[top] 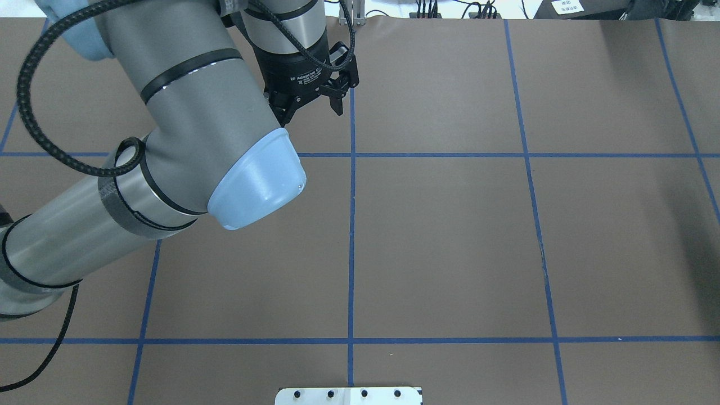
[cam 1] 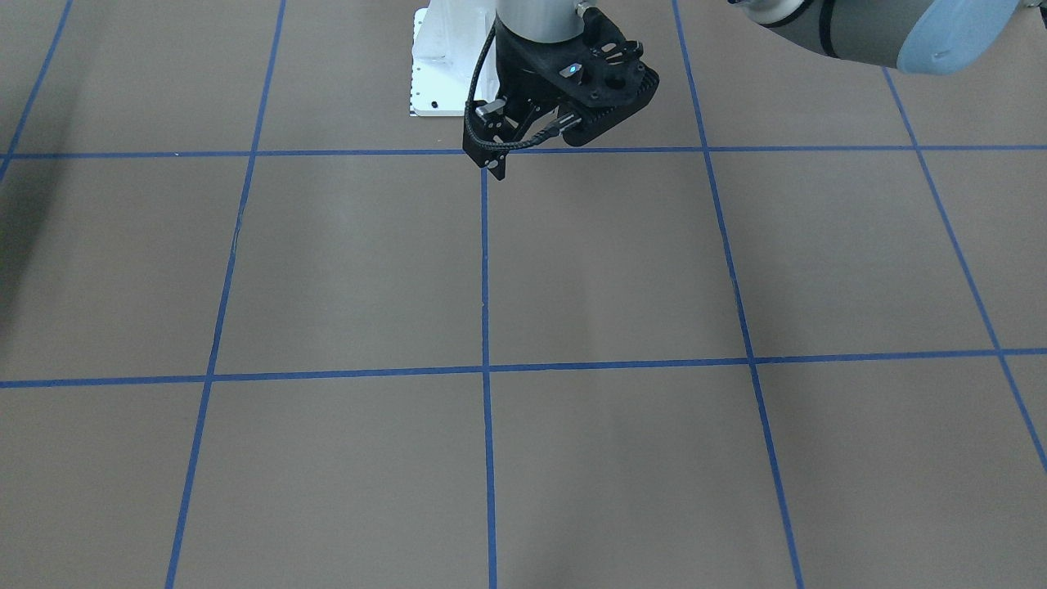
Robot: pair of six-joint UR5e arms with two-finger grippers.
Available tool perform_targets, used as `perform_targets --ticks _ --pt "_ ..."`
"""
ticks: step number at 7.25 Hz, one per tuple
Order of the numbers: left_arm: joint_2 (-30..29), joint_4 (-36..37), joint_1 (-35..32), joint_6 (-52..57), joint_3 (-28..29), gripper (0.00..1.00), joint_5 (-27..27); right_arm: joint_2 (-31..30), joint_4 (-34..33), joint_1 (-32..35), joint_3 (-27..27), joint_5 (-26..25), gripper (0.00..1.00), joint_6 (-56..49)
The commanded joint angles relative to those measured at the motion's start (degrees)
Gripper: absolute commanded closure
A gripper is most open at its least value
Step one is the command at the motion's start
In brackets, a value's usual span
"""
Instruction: Left arm hands cup to right arm to dump lemon
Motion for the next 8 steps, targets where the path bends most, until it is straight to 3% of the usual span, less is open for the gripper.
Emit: perform_targets --ticks 1,2,4,5,7,8 --pt "0.13 -0.11 0.00 0.04 0.19 0.00 0.00 0.34 -1.91 -10.46 1.99 -11.91 1.00 -15.75" --pt "0.13 -0.20 0.00 0.04 0.45 0.00 0.00 0.95 -4.69 -14.35 2.78 -17.37 1.00 -23.74" --pt "0.04 -0.81 0.79 -0.05 0.63 0.00 0.08 6.20 -18.45 -19.10 8.29 -23.36 1.00 -31.86" --pt "0.04 -2.99 0.88 0.04 1.33 0.00 0.95 9.97 -24.52 -24.53 9.71 -31.23 1.00 -37.91" --pt "-0.22 -6.87 0.97 -0.05 5.53 0.00 0.96 19.03 -50.65 -32.97 17.41 -43.64 1.00 -46.98" --pt "-0.40 -7.49 1.06 -0.13 6.51 0.00 0.88 20.97 -55.30 -37.63 19.20 -48.66 1.00 -47.90"
